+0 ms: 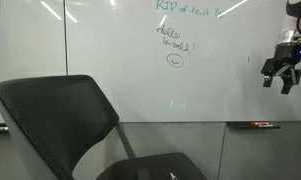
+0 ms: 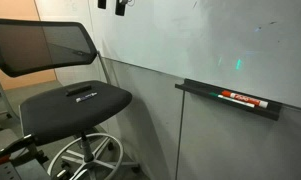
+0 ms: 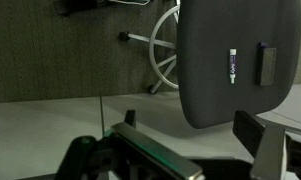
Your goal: Use the marker on the chair to write on the board
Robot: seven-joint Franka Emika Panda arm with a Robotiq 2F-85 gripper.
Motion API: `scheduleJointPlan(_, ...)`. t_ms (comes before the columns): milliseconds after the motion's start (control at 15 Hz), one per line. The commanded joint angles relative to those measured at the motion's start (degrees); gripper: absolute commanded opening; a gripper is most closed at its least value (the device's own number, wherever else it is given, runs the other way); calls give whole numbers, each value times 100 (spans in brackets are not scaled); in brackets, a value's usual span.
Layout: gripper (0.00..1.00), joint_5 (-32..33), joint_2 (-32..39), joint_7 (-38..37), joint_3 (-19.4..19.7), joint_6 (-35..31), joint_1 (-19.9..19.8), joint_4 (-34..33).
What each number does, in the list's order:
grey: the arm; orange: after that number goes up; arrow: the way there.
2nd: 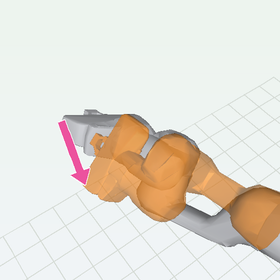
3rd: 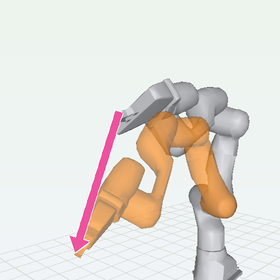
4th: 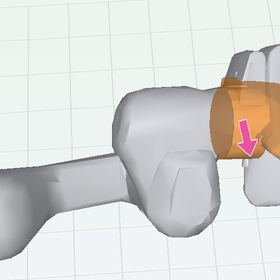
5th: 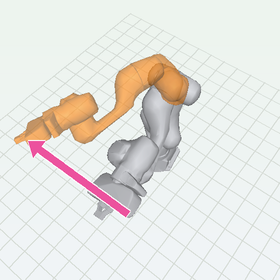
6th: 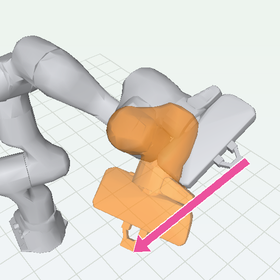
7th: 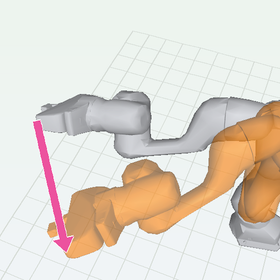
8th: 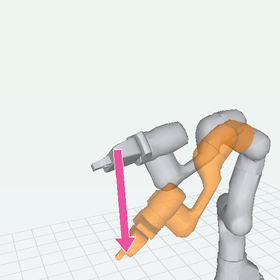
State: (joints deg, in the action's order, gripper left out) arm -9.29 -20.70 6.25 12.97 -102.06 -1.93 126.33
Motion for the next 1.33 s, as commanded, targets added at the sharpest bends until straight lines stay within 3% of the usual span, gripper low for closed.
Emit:
scheduleJointPlan(0, 100, -50, 19, 48, -138, 21, -164, -33)
scheduleJointPlan(1067, 100, -50, -5, 48, -137, 22, -164, -75)
scheduleJointPlan(1267, 100, -139, 47, 131, -313, -92, -20, 18)
